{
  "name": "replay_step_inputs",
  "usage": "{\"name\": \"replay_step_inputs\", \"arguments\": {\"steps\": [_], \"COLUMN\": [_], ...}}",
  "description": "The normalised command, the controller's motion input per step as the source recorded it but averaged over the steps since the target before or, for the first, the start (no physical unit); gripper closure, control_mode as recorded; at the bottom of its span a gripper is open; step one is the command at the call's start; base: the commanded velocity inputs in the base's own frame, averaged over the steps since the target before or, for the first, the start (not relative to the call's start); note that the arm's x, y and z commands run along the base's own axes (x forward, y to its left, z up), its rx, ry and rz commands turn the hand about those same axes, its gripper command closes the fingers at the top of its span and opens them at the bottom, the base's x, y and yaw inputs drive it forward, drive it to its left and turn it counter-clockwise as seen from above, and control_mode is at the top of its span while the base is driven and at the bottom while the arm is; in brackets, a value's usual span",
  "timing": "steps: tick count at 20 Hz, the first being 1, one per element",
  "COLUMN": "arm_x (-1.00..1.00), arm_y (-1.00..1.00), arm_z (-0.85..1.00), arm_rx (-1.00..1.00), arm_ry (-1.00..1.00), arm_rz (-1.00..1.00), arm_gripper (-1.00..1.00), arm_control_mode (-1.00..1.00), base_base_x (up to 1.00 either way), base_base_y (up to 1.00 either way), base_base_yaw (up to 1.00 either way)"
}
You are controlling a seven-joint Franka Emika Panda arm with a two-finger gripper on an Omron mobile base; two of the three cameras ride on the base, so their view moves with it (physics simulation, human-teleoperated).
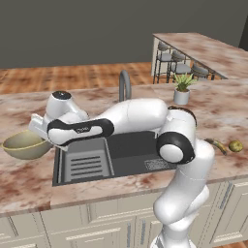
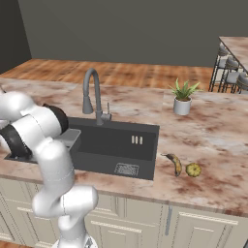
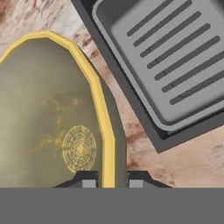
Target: Remove the squash and banana from the sink. Then move the bowl and cup from the counter to the sink for washing.
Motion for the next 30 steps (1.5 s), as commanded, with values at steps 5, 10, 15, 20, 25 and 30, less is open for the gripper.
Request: {"name": "replay_step_inputs", "arguments": {"steps": [5, 10, 15, 20, 25, 30], "arm_x": [-0.18, -0.08, -0.06, -0.08, -0.09, -0.19], "arm_y": [-0.38, -0.41, -0.43, -0.43, -0.43, -0.42], "arm_z": [0.16, 0.09, 0.11, 0.13, 0.10, 0.05], "arm_rx": [0.03, 0.00, 0.00, 0.00, 0.00, 0.00], "arm_ry": [0.00, 0.05, 0.08, 0.06, 0.04, 0.00], "arm_rz": [0.00, 0.00, 0.00, 0.00, 0.00, 0.00], "arm_gripper": [1.00, 1.00, 1.00, 1.00, 1.00, 1.00], "arm_control_mode": [-1.00, -1.00, -1.00, -1.00, -1.00, -1.00], "base_base_x": [0.00, 0.00, 0.00, 0.00, 0.00, 0.00], "base_base_y": [0.00, 0.00, 0.00, 0.00, 0.00, 0.00], "base_base_yaw": [0.00, 0.00, 0.00, 0.00, 0.00, 0.00]}}
